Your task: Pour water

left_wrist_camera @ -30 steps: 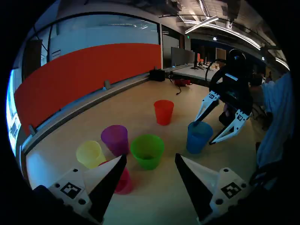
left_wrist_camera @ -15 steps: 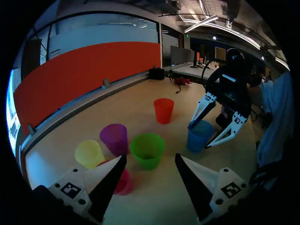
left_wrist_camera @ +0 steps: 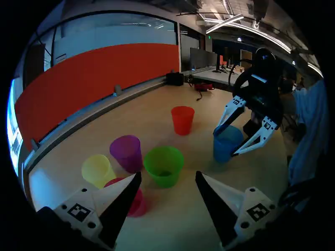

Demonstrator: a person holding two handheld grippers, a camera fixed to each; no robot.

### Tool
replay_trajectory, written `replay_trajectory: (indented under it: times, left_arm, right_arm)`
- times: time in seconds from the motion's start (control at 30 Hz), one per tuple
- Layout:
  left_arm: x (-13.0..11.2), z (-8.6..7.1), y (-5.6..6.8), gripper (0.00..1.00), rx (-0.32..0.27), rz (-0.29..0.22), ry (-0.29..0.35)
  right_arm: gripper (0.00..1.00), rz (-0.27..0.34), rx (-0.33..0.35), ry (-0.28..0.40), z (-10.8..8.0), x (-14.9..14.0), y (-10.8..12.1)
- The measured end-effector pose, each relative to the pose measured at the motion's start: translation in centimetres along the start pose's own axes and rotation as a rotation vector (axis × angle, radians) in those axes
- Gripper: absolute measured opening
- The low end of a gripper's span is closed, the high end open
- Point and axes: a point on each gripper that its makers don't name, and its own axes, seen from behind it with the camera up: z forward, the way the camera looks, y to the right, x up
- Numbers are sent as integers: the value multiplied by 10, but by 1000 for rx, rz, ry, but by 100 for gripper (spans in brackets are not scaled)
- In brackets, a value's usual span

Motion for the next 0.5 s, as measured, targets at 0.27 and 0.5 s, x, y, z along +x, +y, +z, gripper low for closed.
replay_trajectory:
  times: [0.27,0.5]
  left_arm:
    - [0,8,-1,96,0,6,-16]
    - [-3,17,-5,96,9,16,-44]
  right_arm:
    - [90,18,-27,77,-26,29,6]
    - [90,23,-60,152,-59,55,11]
